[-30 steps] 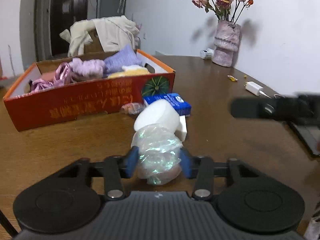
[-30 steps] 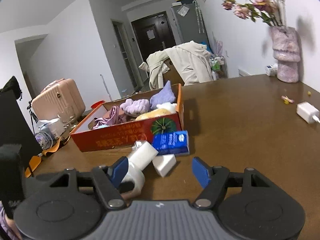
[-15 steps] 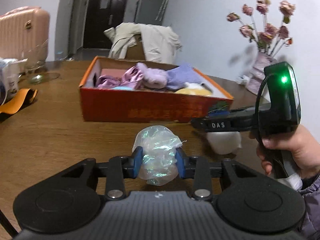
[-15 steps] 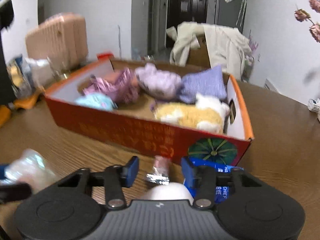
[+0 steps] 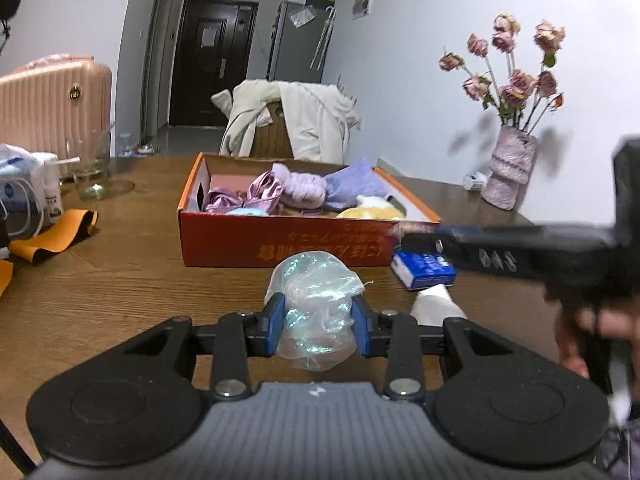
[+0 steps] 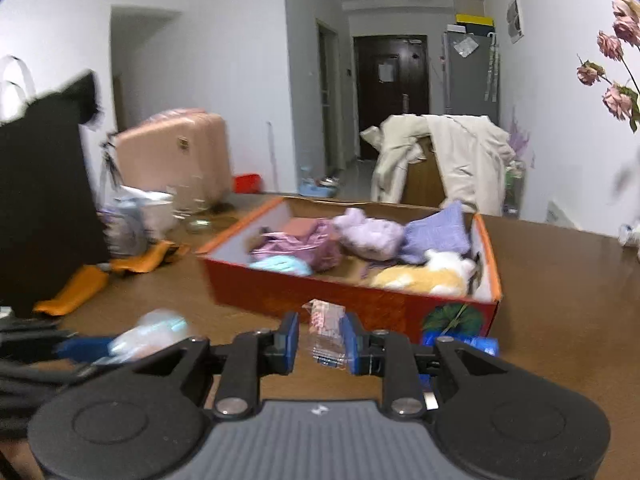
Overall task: Organize soft objects
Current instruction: 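Carry both held items into the box and open both grippers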
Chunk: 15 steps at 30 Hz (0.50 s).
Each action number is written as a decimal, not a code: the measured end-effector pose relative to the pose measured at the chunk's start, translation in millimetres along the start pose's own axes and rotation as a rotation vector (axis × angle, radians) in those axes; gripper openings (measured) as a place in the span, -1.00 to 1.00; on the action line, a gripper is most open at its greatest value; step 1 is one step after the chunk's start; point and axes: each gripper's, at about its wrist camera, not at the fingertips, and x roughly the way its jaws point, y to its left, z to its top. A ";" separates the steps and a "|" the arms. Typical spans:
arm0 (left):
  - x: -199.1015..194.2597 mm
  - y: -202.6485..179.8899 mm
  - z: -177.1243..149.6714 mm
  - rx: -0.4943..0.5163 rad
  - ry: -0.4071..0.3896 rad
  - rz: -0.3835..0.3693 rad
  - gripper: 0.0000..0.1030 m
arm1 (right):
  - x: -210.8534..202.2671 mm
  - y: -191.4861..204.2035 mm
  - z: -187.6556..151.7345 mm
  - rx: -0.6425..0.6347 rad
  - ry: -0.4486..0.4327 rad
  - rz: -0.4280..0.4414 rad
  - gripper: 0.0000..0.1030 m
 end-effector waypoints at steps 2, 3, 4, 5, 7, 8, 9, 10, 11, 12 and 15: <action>-11.2 -6.7 -1.4 0.008 -0.010 -0.003 -0.31 | -21.2 6.4 -13.4 0.022 -0.003 0.023 -0.54; -16.7 -10.3 -2.3 0.012 -0.014 -0.006 -0.31 | -29.9 7.8 -19.9 0.034 0.000 0.029 -0.54; -20.4 -12.6 -2.7 0.014 -0.017 -0.010 -0.31 | -37.3 9.5 -25.6 0.044 0.002 0.031 -0.54; -24.9 -16.4 -3.3 0.018 -0.020 -0.012 -0.31 | -44.7 10.0 -30.9 0.056 0.001 0.030 -0.54; -31.5 -20.9 -4.3 0.024 -0.028 -0.014 -0.31 | -56.0 8.9 -37.3 0.079 -0.003 0.022 -0.54; -33.4 -22.5 -4.2 0.025 -0.030 -0.016 -0.31 | -60.7 6.6 -38.8 0.087 -0.006 0.014 -0.54; -34.7 -23.5 -4.5 0.024 -0.032 -0.018 -0.31 | -64.0 5.6 -39.7 0.092 -0.008 0.007 -0.54; -35.6 -23.9 -4.8 0.022 -0.034 -0.021 -0.31 | -67.2 3.8 -39.9 0.095 -0.011 0.004 -0.54; -34.7 -24.4 -3.7 0.021 -0.034 -0.024 -0.31 | -69.3 1.7 -39.5 0.099 -0.015 0.005 -0.54; -32.7 -23.8 -1.8 0.019 -0.034 -0.023 -0.31 | -70.7 0.2 -38.6 0.101 -0.020 0.008 -0.54; -16.3 -19.5 12.7 0.025 -0.036 -0.022 -0.31 | -66.5 -3.5 -28.5 0.082 -0.033 0.020 -0.54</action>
